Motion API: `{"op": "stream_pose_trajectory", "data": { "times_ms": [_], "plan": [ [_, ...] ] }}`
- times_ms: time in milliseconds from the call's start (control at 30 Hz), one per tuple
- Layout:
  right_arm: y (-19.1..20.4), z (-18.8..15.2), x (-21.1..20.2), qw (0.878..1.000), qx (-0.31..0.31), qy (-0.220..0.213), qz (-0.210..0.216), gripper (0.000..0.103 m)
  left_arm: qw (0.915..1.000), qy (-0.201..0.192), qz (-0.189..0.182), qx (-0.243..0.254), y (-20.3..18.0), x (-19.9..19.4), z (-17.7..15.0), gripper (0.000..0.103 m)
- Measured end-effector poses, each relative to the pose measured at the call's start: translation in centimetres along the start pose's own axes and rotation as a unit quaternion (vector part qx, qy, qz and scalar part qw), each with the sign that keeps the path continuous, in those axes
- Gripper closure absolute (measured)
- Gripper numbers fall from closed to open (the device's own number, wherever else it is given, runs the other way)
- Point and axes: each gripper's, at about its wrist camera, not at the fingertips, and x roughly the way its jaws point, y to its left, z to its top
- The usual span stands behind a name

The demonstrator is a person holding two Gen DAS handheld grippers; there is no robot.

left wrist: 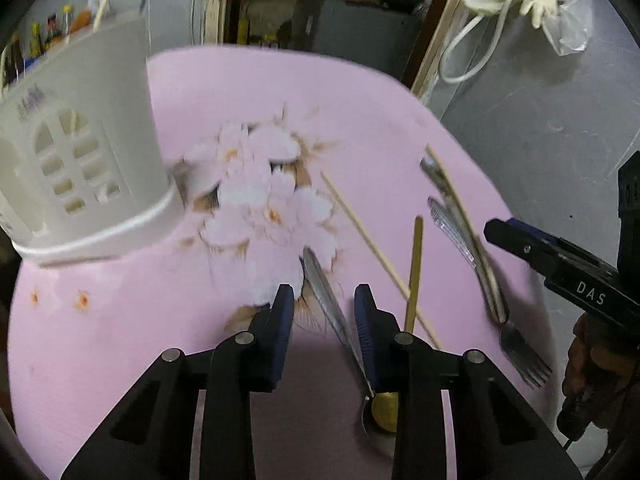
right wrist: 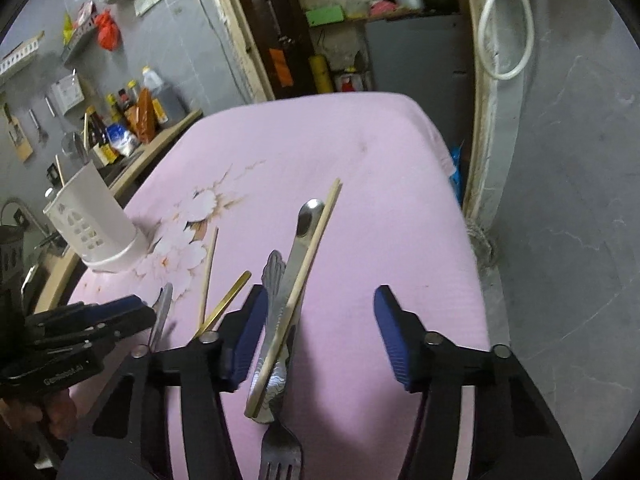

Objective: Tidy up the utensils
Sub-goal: 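Move both tools back toward the remaining utensils on the tablecloth, then grasp a silver knife with the left tool while the right tool grasps a wooden chopstick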

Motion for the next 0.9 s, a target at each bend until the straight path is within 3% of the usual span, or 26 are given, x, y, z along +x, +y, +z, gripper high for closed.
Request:
{"op": "stream_pose_trajectory", "data": {
  "times_ms": [200, 267, 567, 700, 900],
  "plan": [
    [0.1, 0.4, 0.9, 1.0, -0.008, 0.016, -0.002, 0.067, 0.9997, 0.024, 0.004, 0.004, -0.2, 0.8, 0.3, 0.08],
    [0.1, 0.4, 1.1, 1.0, -0.013, 0.022, -0.012, 0.077, 0.9995, 0.028, 0.007, 0.011, -0.5, 0.9, 0.4, 0.08],
    [0.6, 0.6, 1.0, 0.997, -0.044, 0.041, -0.05, 0.095, 0.9995, 0.029, -0.001, -0.01, 0.1, 1.8, 0.9, 0.095],
    [0.4, 0.3, 0.4, 0.995, -0.05, 0.046, -0.068, 0.098, 0.9993, 0.031, -0.008, -0.02, 0.3, 1.7, 0.9, 0.097],
    [-0.1, 0.9, 1.5, 0.995, -0.041, 0.07, -0.057, 0.096, 0.9984, 0.043, -0.028, -0.024, 0.9, 1.4, 1.1, 0.096]
  ]
}}
